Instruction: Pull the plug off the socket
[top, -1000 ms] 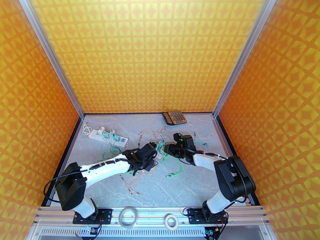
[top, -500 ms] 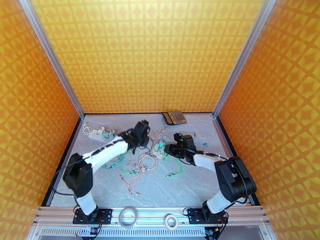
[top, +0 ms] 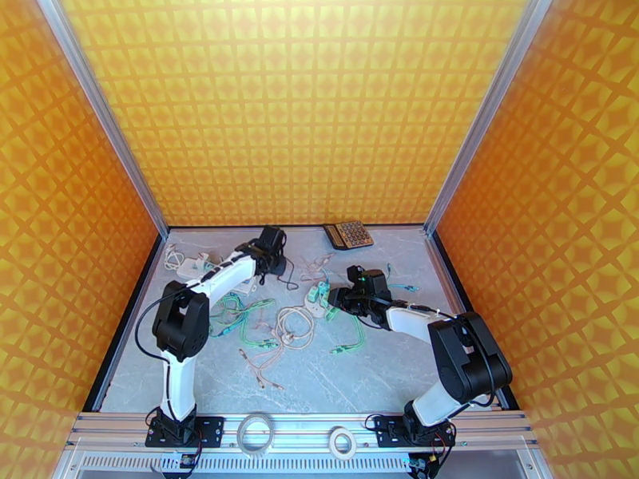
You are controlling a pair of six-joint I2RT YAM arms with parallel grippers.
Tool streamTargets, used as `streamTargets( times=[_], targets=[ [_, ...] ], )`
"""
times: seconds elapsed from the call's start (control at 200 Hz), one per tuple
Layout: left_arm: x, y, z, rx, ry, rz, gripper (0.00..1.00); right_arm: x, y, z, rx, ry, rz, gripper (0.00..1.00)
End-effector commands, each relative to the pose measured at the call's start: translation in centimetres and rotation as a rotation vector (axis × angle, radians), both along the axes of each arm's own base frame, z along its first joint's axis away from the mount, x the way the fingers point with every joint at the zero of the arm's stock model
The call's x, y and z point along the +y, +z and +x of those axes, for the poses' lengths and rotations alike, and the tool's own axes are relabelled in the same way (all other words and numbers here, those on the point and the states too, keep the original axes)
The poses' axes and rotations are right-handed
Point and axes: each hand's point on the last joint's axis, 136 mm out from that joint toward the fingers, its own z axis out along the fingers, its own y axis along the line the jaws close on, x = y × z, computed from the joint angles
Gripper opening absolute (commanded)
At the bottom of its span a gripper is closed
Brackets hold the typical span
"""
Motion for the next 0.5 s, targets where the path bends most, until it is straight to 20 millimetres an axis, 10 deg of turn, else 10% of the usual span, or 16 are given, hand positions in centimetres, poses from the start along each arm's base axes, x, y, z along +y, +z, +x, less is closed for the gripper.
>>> streamTargets(
  times=[0.0,0.2,0.495],
  targets=[
    [-1.9,-1.1,-1.0,0.042,-0.025,-0.098,0.16,-2.1,-4.5,-1.9,0.159,-0.060,-0.109,0.43],
    [-2.1,-2.9,-1.1,0.084,-0.026,-0.088,0.44,-2.2,-4.4,-1.9,0.153,-0.059,-0.112,0.43],
    [-1.9,-0.1,-1.6,0.069,-0.028,-0.096,0.80,-2.2,-3.7,-1.9,0.130,-0.063,-0.111,0.43]
  ],
)
